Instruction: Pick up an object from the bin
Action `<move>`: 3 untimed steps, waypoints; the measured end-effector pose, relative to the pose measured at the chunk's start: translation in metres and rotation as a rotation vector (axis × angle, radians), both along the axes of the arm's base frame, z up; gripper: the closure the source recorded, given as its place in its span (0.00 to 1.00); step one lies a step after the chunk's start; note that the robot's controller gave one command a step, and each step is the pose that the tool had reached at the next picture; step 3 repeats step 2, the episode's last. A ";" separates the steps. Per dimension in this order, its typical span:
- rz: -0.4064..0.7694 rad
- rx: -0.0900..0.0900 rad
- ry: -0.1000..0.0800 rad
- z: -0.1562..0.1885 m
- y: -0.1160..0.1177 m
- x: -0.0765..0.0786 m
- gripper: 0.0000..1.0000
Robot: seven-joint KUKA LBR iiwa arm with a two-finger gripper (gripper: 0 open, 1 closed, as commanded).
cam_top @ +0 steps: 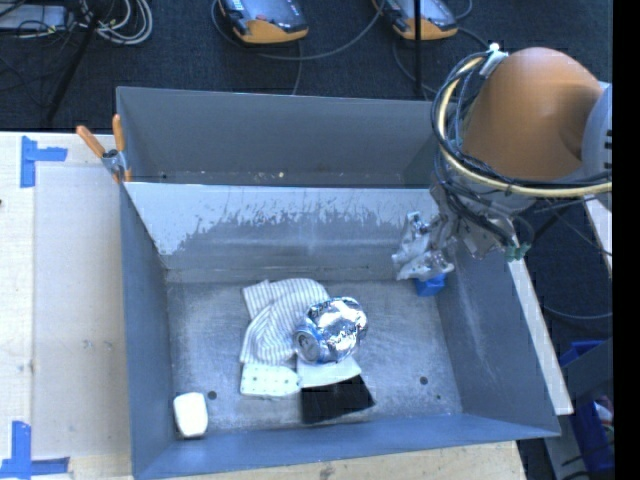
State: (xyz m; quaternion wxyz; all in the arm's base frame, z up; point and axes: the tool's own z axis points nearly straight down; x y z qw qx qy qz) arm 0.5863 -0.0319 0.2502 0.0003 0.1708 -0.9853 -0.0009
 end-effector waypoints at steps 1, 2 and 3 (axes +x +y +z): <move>0.076 -0.001 -0.003 0.056 0.013 0.016 1.00; 0.146 -0.001 -0.014 0.037 0.000 -0.006 1.00; 0.146 -0.001 -0.014 0.037 0.000 -0.006 1.00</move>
Offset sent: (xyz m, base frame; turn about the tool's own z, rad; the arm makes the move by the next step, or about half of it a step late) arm -0.0819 -0.0613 -0.0994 -0.2639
